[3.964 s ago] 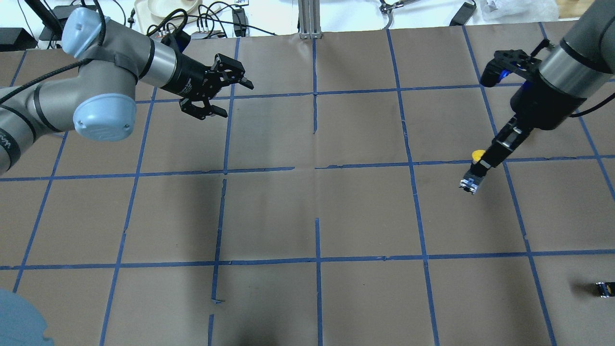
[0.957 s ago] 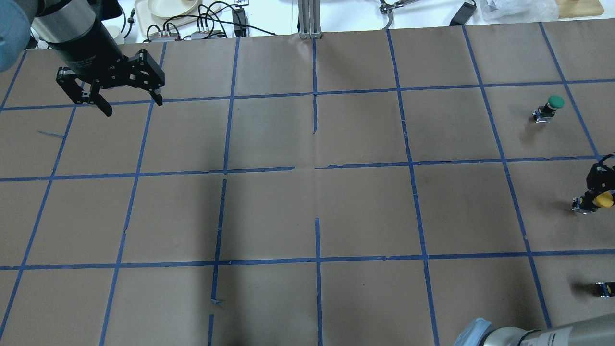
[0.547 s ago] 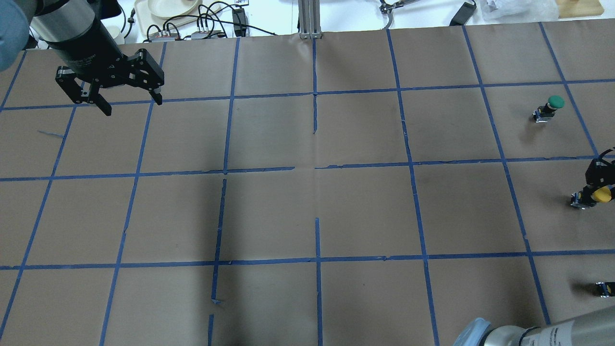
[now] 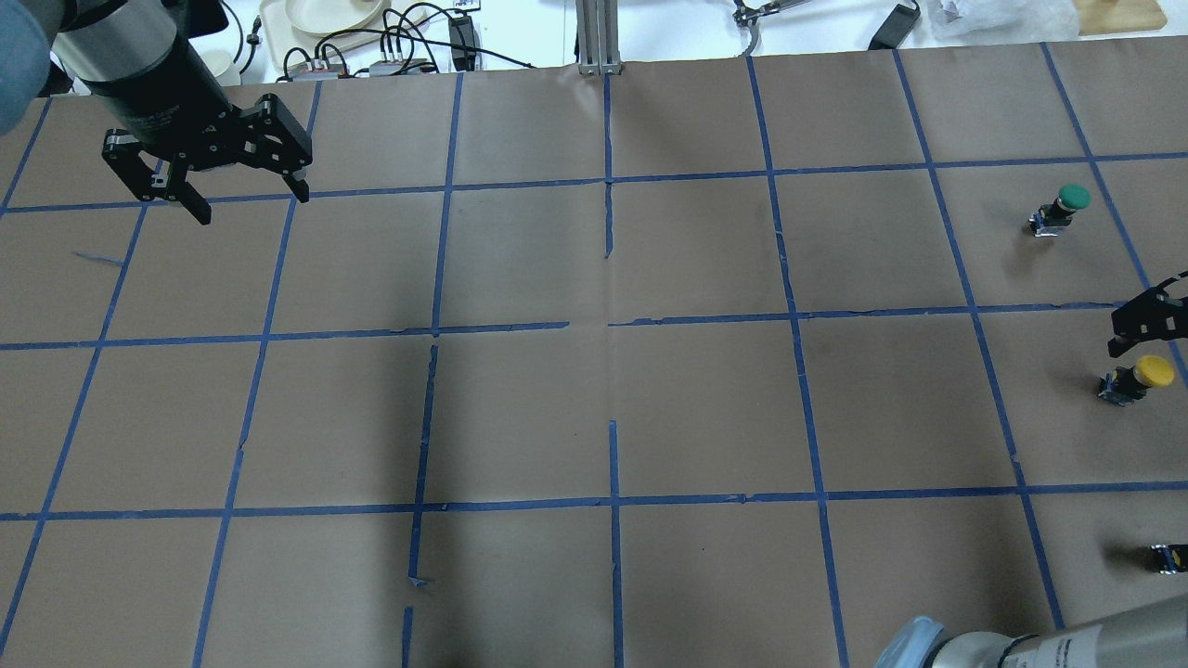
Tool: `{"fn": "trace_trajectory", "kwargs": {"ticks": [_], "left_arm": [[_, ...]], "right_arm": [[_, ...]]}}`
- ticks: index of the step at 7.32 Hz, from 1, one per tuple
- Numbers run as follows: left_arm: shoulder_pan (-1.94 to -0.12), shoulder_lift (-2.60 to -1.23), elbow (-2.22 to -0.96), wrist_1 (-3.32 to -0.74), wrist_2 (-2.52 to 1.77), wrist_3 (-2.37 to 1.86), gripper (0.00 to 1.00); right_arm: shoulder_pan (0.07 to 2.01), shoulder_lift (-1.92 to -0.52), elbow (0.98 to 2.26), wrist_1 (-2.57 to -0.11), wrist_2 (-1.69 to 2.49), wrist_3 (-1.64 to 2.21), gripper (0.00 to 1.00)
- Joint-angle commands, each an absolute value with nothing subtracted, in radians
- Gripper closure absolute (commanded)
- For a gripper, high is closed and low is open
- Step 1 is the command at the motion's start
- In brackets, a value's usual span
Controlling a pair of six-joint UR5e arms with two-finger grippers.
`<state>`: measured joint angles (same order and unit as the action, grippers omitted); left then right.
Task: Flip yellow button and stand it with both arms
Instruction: 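Open the right gripper and lift it away from the standing button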
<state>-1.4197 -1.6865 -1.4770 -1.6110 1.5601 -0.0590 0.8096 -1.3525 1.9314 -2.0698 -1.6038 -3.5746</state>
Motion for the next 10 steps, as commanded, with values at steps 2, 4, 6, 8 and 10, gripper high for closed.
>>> {"fn": "trace_trajectory", "kwargs": {"ticks": [2, 4, 6, 8, 10], "left_arm": [[-1.414, -1.686, -1.473, -1.611, 1.554, -0.058, 0.0], [-1.416, -1.686, -1.473, -1.611, 1.554, -0.058, 0.0], [-1.416, -1.686, -1.473, -1.611, 1.555, -0.058, 0.0], [-1.416, -1.684, -1.473, -1.611, 1.555, -0.058, 0.0], [-1.414, -1.684, -1.473, -1.611, 1.555, -0.06, 0.0]], "right_arm": [[0.938, -1.46, 1.819, -2.028, -1.618, -3.319, 0.01], [1.069, -1.438, 1.584, -1.723, -1.624, -2.965, 0.01], [1.172, -1.419, 1.444, -1.596, -1.614, -2.642, 0.01], [1.277, -1.419, 1.411, -1.548, -1.489, -2.321, 0.0], [1.363, -1.417, 1.404, -1.593, -1.425, -1.714, 0.0]]}}
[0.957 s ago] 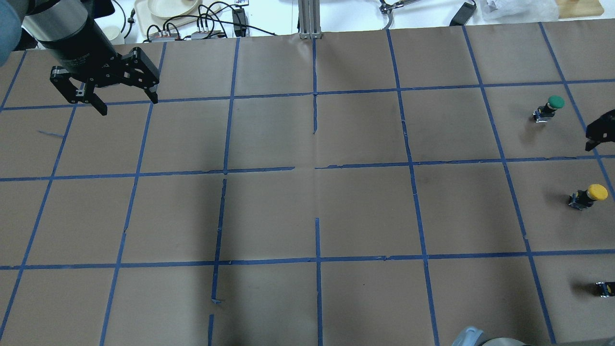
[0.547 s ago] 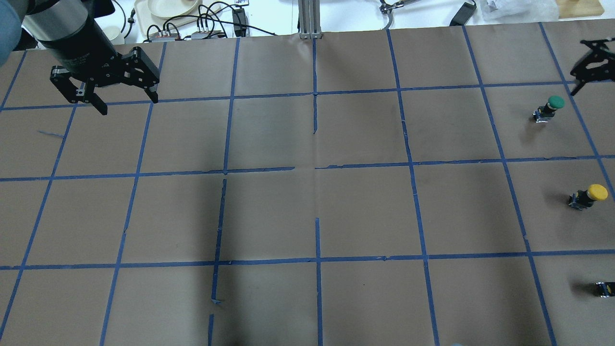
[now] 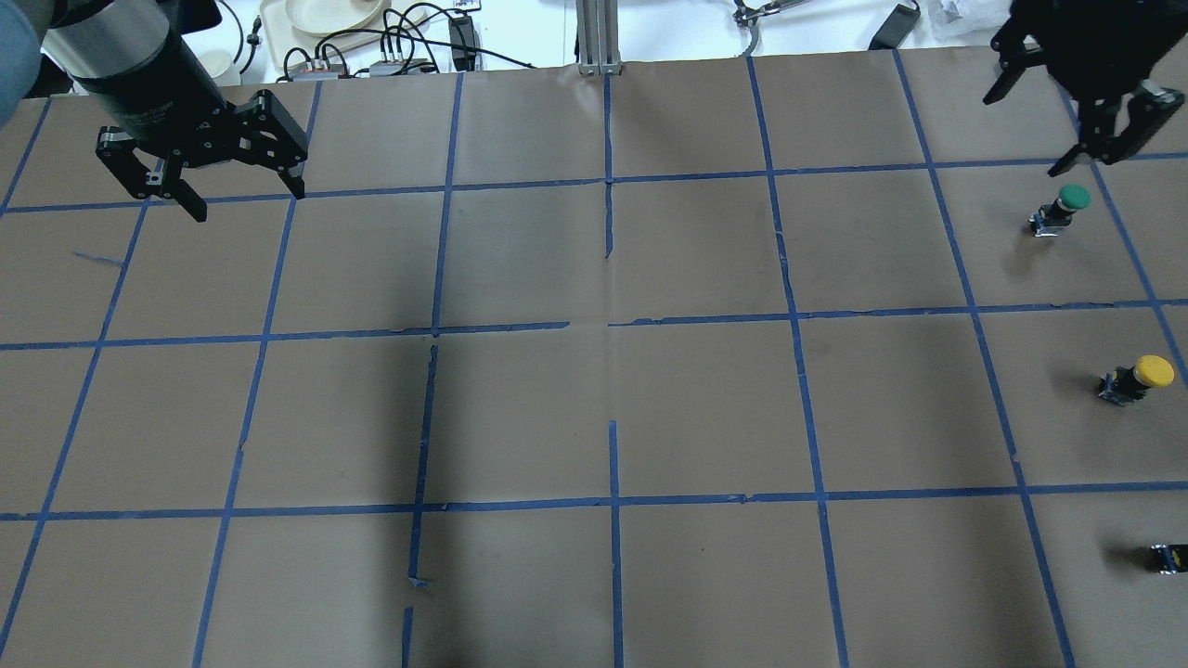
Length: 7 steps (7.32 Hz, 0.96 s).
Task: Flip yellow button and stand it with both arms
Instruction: 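Open the right gripper and lift it away from the standing button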
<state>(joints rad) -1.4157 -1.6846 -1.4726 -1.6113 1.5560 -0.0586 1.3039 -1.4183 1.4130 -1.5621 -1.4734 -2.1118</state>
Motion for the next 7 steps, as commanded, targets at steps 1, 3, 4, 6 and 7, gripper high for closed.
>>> {"fn": "trace_trajectory", "kwargs": {"ticks": [1, 3, 4, 6, 7], "left_arm": [[-1.414, -1.684, -1.473, -1.611, 1.555, -0.058, 0.0], [-1.414, -1.684, -1.471, -1.611, 1.554, -0.058, 0.0], [-1.414, -1.684, -1.471, -1.611, 1.554, -0.058, 0.0], [-1.414, -1.684, -1.471, -1.611, 1.554, -0.058, 0.0], [-1.414, -1.684, -1.471, -1.611, 1.554, -0.058, 0.0]], "right_arm": [[1.374, -1.416, 1.396, -1.665, -1.428, -1.381, 0.0], [1.39, -1.416, 1.394, -1.677, -1.427, -0.967, 0.0], [1.416, -1.417, 1.393, -1.678, -1.427, -0.805, 0.0], [1.506, -1.417, 1.39, -1.68, -1.431, -0.546, 0.0], [1.543, -1.417, 1.388, -1.68, -1.439, -0.45, 0.0]]}}
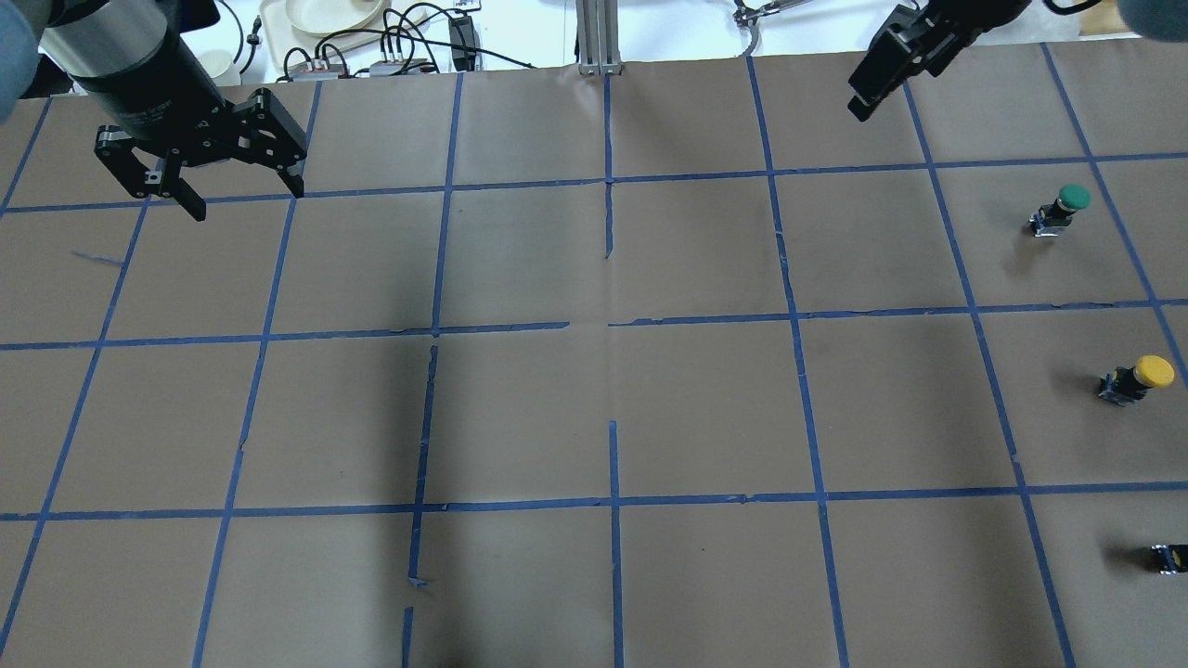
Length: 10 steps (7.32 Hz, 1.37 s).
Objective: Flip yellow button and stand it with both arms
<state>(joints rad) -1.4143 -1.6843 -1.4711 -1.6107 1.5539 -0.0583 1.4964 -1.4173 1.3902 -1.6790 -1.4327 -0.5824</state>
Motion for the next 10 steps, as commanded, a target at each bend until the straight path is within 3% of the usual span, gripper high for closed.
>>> {"fn": "trace_trajectory", "kwargs": {"ticks": [1, 6, 10], "left_arm": [[-1.411, -1.684, -1.471, -1.611, 1.554, -0.058, 0.0], [-1.405, -1.69, -1.451, -1.627, 1.554, -0.08, 0.0], [-1.46, -1.672, -1.422, -1.686, 1.552, -0.132, 0.0]], "right_arm": [[1.577, -1.419, 1.391, -1.677, -1.443, -0.349, 0.0], [1.661, -1.43, 1.404, -1.654, -1.496, -0.033, 0.0], [1.652, -1.486, 1.41, -1.509, -1.569, -0.031, 0.0]]}}
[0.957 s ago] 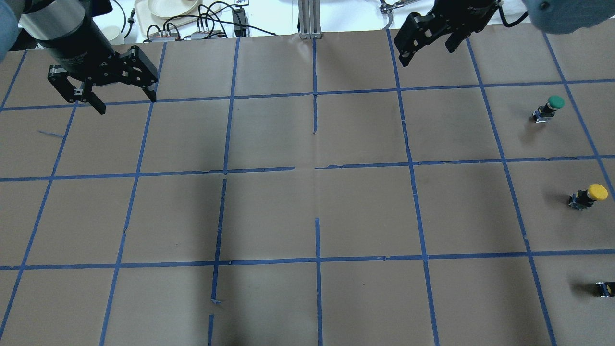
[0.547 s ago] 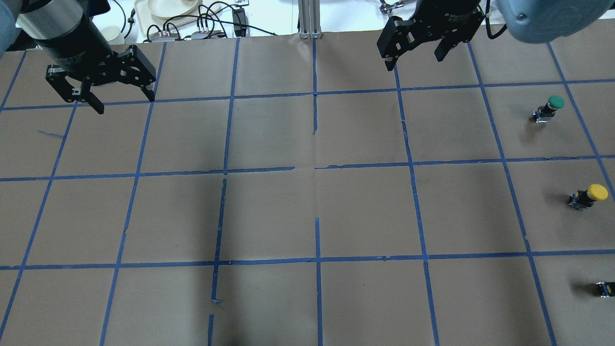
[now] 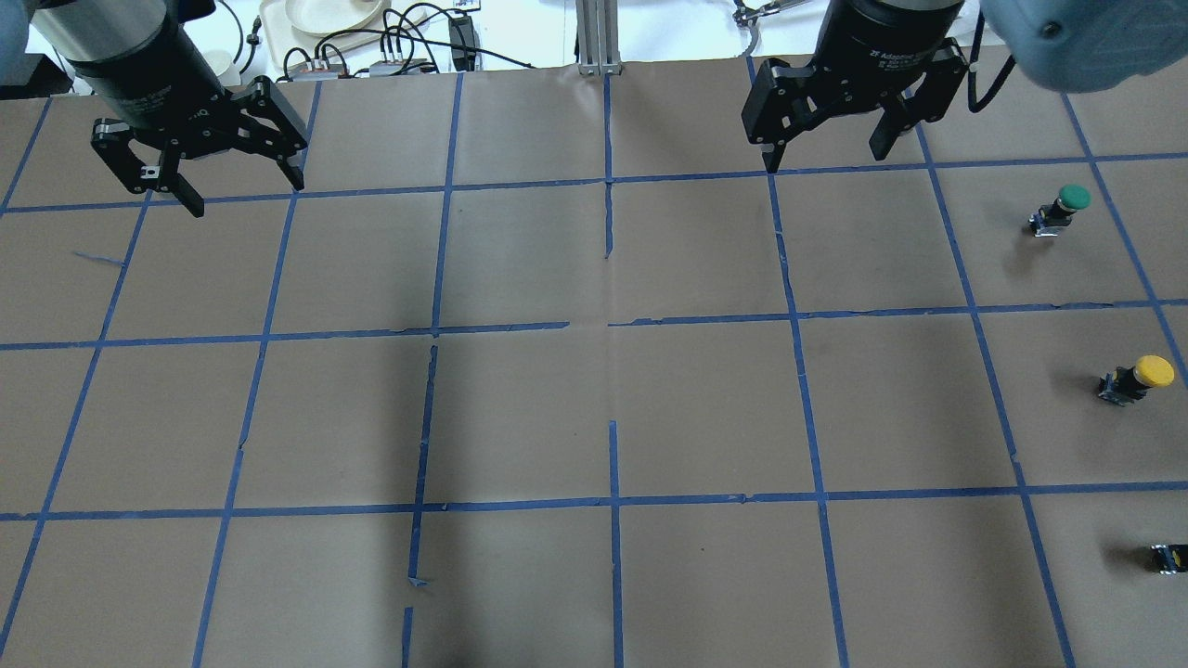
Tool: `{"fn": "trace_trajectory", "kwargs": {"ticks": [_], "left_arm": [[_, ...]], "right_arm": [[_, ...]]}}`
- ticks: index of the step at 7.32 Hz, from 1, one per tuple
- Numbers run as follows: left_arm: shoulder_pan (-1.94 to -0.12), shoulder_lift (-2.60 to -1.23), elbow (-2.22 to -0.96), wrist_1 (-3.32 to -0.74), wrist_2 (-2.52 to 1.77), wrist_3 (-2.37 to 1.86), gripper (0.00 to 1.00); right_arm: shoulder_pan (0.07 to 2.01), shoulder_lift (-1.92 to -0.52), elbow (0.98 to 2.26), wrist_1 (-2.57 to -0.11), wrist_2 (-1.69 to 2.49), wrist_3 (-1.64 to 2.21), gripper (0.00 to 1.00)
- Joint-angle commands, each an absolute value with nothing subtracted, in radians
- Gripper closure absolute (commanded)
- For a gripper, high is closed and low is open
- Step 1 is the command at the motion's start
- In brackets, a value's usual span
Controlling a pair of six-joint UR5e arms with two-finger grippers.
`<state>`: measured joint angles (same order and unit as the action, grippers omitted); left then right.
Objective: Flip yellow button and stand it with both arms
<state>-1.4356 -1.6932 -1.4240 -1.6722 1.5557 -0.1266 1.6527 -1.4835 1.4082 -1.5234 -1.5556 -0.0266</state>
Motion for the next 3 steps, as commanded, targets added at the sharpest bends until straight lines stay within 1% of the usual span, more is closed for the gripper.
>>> {"fn": "trace_trajectory", "kwargs": {"ticks": [1, 3], "left_arm": [[-1.491, -1.66, -1.437, -1.692, 1.557, -0.133, 0.0], [-1.511, -1.634, -1.439, -1.721, 1.559, -0.138, 0.0]], "right_arm": [[1.652, -1.486, 1.41, -1.511, -1.568, -0.034, 0.0], [1.652, -1.486, 1.41, -1.514, -1.566, -0.035, 0.0]]}}
